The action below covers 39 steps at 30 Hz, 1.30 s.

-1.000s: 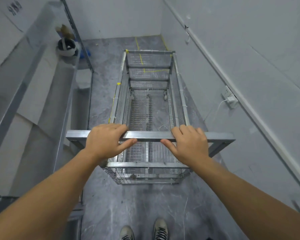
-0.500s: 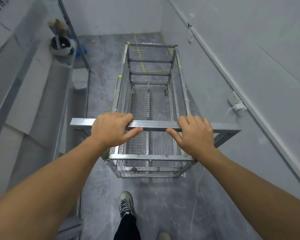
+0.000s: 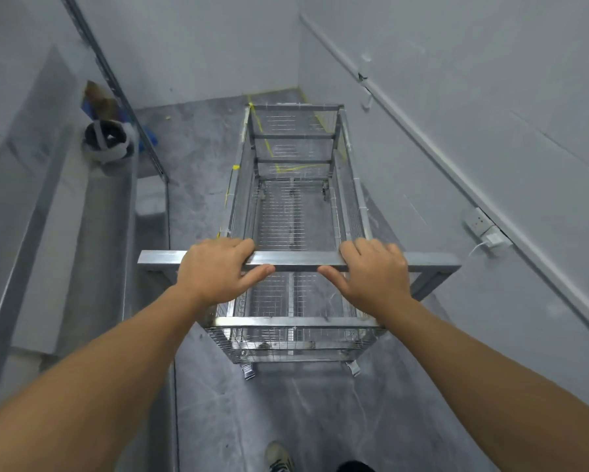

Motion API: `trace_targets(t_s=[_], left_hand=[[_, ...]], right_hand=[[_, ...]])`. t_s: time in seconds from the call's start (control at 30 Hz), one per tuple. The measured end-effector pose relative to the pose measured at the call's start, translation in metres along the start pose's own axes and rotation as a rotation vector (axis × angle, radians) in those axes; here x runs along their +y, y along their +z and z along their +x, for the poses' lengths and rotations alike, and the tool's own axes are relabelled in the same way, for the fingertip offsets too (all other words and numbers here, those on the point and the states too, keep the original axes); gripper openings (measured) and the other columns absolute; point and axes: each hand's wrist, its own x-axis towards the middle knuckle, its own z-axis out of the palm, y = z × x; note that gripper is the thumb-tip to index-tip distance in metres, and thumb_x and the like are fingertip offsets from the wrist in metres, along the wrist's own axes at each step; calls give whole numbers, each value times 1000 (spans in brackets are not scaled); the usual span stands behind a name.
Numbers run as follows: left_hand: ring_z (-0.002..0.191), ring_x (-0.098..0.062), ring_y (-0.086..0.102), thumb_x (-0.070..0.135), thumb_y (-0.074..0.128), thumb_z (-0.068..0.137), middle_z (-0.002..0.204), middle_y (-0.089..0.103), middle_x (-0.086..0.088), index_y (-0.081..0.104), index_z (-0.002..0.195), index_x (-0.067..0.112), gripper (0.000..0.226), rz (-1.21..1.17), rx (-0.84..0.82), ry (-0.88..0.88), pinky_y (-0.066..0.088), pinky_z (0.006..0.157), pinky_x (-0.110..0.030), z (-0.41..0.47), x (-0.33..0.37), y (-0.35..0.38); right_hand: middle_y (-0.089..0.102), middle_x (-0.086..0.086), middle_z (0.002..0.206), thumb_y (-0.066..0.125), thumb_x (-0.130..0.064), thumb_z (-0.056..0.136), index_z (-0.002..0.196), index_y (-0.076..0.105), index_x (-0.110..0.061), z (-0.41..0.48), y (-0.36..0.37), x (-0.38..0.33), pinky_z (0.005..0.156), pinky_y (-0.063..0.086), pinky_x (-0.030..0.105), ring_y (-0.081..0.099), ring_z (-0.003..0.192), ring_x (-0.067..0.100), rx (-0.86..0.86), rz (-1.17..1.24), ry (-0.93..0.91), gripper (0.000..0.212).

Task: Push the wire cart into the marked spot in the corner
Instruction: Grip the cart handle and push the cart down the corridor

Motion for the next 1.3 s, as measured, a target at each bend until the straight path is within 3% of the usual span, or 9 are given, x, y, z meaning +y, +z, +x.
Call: trace_targets(t_s=[0.37, 0.67, 0.97, 1.13, 1.3], left_hand=[[51, -14, 44, 75, 28, 87, 62, 52, 10, 48, 74, 24, 56, 22, -1, 18, 23, 44, -23, 111, -56, 36], [51, -16, 45, 72, 28, 89, 63, 53, 8, 47, 75, 22, 55, 14, -6, 23, 34, 46, -27, 232, -102, 76], [47, -15, 40, 71, 31, 89, 60, 53, 8, 47, 73, 22, 54, 42, 11, 26, 21, 47, -24, 349, -144, 110], [48, -17, 45, 73, 26, 88, 60, 51, 8, 47, 73, 22, 58, 23, 36, 4, 28, 46, -24, 416, -173, 134], [44, -16, 41, 73, 26, 89, 56, 48, 8, 43, 70, 23, 56, 19, 59, 15, 20, 43, -20, 489, -206, 155]], right_hand=[[59, -1, 79, 16, -78, 93, 89, 59, -18, 111, 55, 31, 69, 36, 35, 54, 72, 23, -22, 6, 49, 74], [62, 1, 79, 25, -78, 91, 91, 59, -17, 225, 109, 81, 71, 41, 38, 57, 72, 25, -5, 34, 39, 70], [63, 2, 81, 31, -78, 90, 92, 60, -17, 333, 165, 131, 73, 41, 40, 58, 74, 26, 19, 29, 53, 68], [62, 2, 79, 31, -78, 90, 91, 60, -18, 399, 198, 159, 72, 38, 38, 57, 72, 25, 29, 31, 58, 67], [63, 1, 83, 17, -81, 90, 94, 61, -19, 471, 232, 187, 73, 35, 37, 57, 76, 25, -1, 4, 67, 76]])
